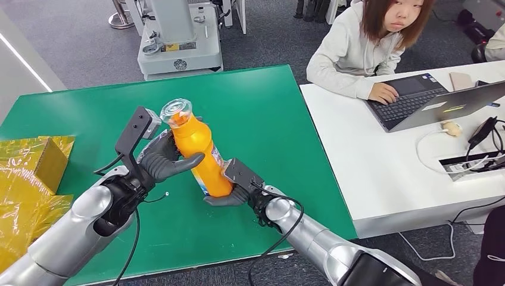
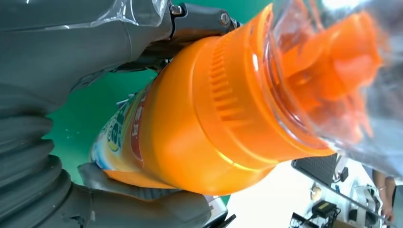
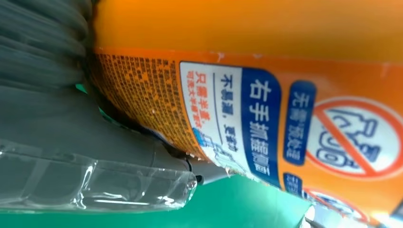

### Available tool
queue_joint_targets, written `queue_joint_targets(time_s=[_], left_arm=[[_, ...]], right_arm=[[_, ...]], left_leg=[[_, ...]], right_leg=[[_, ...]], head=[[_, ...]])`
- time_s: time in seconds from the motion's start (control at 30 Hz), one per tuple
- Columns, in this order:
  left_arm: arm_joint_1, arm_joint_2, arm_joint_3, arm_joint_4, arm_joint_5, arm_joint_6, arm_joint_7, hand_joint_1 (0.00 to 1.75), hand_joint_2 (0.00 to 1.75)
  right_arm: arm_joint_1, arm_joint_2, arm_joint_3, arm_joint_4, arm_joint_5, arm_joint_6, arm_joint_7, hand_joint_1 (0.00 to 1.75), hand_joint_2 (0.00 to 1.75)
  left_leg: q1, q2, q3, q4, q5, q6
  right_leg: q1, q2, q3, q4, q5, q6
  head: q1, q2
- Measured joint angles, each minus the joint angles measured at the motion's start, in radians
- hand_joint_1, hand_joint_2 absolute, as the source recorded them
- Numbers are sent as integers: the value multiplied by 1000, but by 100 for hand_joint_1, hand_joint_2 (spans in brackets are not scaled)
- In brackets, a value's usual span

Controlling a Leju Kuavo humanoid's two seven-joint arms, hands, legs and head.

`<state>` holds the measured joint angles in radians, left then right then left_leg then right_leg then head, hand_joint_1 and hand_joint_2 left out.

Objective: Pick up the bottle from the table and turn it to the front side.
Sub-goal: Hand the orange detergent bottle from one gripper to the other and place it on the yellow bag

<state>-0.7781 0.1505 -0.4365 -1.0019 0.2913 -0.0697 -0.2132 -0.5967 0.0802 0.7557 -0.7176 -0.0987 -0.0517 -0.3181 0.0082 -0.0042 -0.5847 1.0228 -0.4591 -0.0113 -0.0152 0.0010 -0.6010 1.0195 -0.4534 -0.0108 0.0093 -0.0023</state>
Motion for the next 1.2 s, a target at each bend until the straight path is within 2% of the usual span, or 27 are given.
queue_joint_targets(time_s=[0.07,0.23,0.47,0.57,0.6,0.7,0.9,1.07,1.2], left_arm=[[-1,-10,-5,7,9,17,-1,154,175],[0,-47,-18,19,-9,92,-31,174,175],[16,-78,-26,19,-23,138,-42,175,175],[17,-84,-30,20,-30,147,-51,175,175],[18,-84,-32,20,-38,152,-59,175,175],[19,-84,-42,19,-78,171,-86,175,175],[17,-74,-72,17,-299,244,-137,175,175],[16,-34,-83,17,-466,248,-153,175,175],[15,-3,-86,24,-596,289,-171,175,175]], right_arm=[[-1,0,0,0,-11,1,2,175,175],[-6,4,0,0,-28,0,4,175,175],[2,5,-1,-2,-36,-14,1,175,175],[11,5,-6,-14,-36,-18,-1,123,175],[15,5,-9,-20,-36,-18,-3,80,175],[28,3,-21,-43,-35,-13,-10,0,175],[65,-17,-49,-119,-48,27,-39,0,175],[119,-61,-67,-230,-31,33,-75,0,175],[158,-93,-94,-316,-28,26,-86,0,175]], left_leg=[[0,0,0,0,0,0],[0,0,0,0,0,0],[0,0,0,0,0,0],[0,0,0,0,0,0],[0,0,0,0,0,0],[0,0,0,0,0,0],[0,0,0,0,0,0],[0,1,0,0,0,0],[0,1,0,0,0,0]], right_leg=[[0,0,0,0,0,0],[0,0,0,0,0,0],[0,0,0,0,0,0],[0,0,0,0,0,0],[0,0,0,0,0,0],[0,0,0,0,0,0],[0,0,0,0,0,0],[0,1,0,0,0,0],[0,1,-1,0,0,0]], head=[[0,0],[0,0],[0,0],[0,0],[0,0],[0,0],[0,0],[0,0],[0,0]])
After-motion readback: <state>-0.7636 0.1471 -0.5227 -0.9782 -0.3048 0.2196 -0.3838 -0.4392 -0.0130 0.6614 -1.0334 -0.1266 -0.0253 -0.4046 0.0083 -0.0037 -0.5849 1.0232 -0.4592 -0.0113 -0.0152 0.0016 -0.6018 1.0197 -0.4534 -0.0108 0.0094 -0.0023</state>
